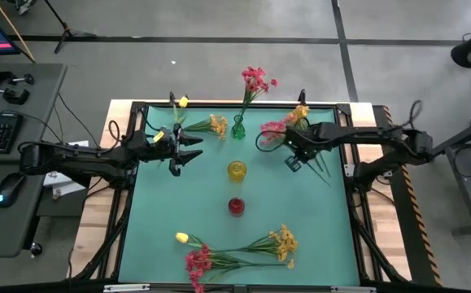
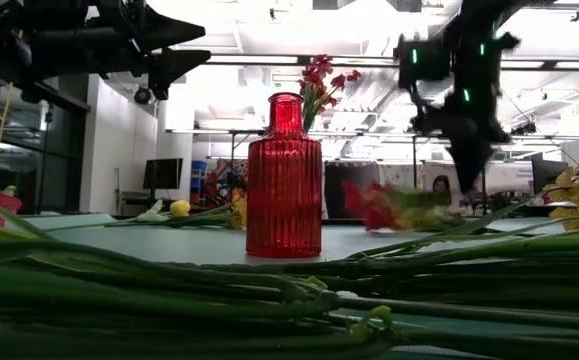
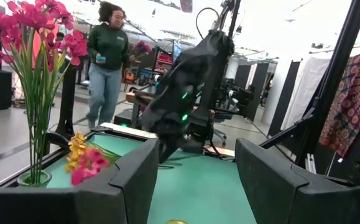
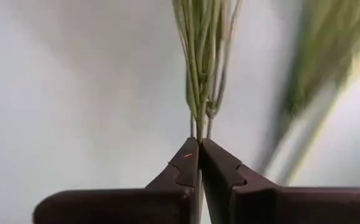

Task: Sort flowers into vase by color
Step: Put the top pink flowers into the green vase

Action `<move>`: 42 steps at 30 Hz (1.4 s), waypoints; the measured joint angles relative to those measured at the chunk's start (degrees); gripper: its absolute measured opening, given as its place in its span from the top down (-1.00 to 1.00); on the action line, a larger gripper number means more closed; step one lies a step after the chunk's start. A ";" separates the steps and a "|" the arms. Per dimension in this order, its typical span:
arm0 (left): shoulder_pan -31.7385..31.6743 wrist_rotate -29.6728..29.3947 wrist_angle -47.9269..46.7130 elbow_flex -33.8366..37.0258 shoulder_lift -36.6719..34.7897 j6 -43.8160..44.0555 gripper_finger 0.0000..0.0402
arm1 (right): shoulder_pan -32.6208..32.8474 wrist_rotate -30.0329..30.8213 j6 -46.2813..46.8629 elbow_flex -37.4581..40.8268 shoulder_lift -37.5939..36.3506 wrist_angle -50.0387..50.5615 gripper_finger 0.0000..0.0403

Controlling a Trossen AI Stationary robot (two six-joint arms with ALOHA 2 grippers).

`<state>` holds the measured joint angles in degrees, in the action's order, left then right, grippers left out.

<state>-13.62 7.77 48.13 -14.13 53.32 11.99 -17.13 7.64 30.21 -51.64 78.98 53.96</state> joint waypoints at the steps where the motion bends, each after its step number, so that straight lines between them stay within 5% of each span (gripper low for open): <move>1: 0.00 0.00 -0.01 0.00 0.00 0.04 -0.01 | 1.04 0.05 0.27 -1.85 -1.08 -0.46 0.99; 10: 0.01 0.68 0.14 0.00 -1.74 3.07 -0.01 | 12.53 -0.87 -2.75 -10.58 -5.89 -11.52 1.00; 14: 0.15 1.90 -0.15 0.02 -3.74 4.84 -0.01 | 17.02 -2.26 -4.88 -7.13 -4.39 -23.60 1.00; 18: 0.15 10.70 0.93 0.02 -6.65 5.44 -0.01 | 19.36 0.66 -9.62 -2.43 -0.37 -43.50 1.00; 24: 0.42 22.50 4.75 0.02 -12.48 6.46 -0.01 | 16.34 7.03 -23.31 -0.72 7.52 -73.13 1.00; 30: 2.40 24.02 2.84 0.03 -15.82 3.74 -0.01 | 11.64 7.30 -36.46 -3.02 14.58 -96.09 1.00; 42: 2.92 23.78 0.55 0.07 -15.85 0.86 -0.01 | 3.66 10.24 -49.48 -11.16 24.96 -104.81 1.00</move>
<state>-10.70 31.55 48.69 -14.06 37.47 12.86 -13.48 17.88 -19.27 -62.80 103.95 -50.85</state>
